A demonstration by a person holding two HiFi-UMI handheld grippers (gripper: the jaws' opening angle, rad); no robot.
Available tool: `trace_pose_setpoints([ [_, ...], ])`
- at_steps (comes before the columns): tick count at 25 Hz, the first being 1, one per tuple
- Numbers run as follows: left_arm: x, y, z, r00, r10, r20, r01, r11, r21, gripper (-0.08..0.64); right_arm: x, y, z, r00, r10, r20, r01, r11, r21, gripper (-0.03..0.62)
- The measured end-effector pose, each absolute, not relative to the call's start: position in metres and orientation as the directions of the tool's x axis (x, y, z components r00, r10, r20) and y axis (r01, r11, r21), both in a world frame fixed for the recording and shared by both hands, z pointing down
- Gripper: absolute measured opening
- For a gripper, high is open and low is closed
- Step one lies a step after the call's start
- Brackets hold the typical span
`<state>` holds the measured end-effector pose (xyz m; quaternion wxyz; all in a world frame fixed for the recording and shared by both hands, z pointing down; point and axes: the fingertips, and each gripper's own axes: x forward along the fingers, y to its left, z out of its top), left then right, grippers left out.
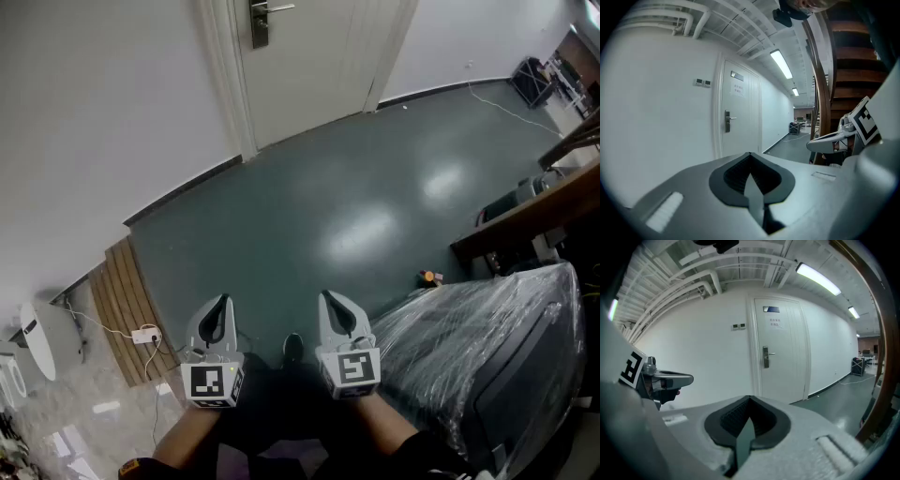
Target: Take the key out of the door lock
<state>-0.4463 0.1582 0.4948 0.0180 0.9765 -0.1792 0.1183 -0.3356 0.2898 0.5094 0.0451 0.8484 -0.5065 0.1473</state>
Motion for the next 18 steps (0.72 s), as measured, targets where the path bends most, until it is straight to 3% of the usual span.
trace_pose_setpoints([
  [18,-0.358,0.159,0.481,0.954,-0.228,0.196,-0.238,-0.971,0.031,0.017,-0.278,0.295,0.511,0.525,-0.79,0.317,-0.815,-0.574,-0.078,-0.009],
])
